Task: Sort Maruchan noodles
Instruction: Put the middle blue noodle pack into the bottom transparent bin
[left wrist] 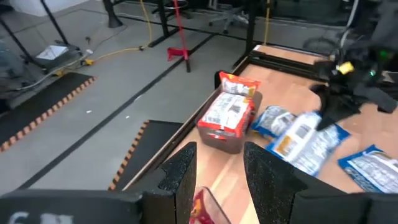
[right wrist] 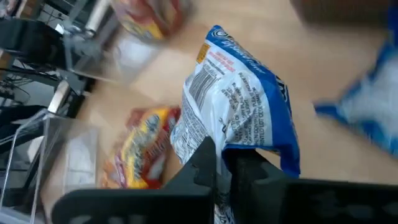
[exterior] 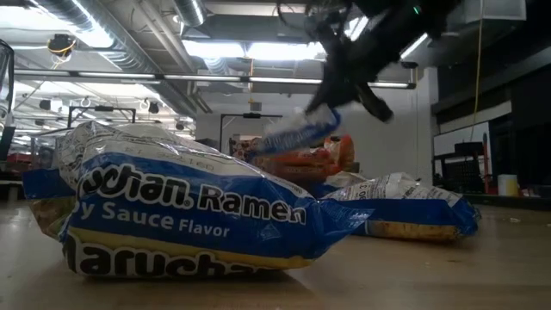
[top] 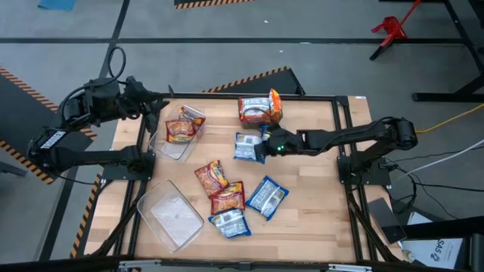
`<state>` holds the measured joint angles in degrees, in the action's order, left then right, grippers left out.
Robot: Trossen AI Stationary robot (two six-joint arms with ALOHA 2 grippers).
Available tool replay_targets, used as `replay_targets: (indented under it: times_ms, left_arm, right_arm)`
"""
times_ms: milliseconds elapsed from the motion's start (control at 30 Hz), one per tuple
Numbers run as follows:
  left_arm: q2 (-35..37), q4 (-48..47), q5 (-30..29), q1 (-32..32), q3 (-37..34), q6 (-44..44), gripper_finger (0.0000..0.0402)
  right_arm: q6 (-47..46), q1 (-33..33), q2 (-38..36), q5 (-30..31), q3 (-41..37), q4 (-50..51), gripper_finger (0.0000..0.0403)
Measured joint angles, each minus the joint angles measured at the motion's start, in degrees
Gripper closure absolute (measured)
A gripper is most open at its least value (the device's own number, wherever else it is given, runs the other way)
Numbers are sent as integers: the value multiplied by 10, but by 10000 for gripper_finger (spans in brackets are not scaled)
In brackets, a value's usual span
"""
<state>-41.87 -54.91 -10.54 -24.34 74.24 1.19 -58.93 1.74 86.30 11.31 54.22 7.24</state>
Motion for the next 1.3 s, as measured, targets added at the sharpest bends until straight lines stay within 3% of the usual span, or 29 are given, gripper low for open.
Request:
replay_targets:
  times_ms: [300, 433, 733, 967, 1300]
  left_arm:
    - [0, 0, 13, 0, 0, 20, 275]
    - [0, 0, 22, 0, 0, 33, 275]
    - [0, 0, 81, 0, 0, 86, 275]
    - [0, 7, 79, 0, 0, 151, 275]
    - [0, 0, 88, 0, 0, 268, 275]
  right_arm:
    - [238, -44, 2, 134, 163, 89, 400]
    - [362, -77, 23, 152, 219, 91, 401]
    - [493, -120, 135, 144, 348, 96, 402]
    - [560, -135, 231, 73, 438, 88, 402]
    - [681, -180, 349, 75, 559, 1, 402]
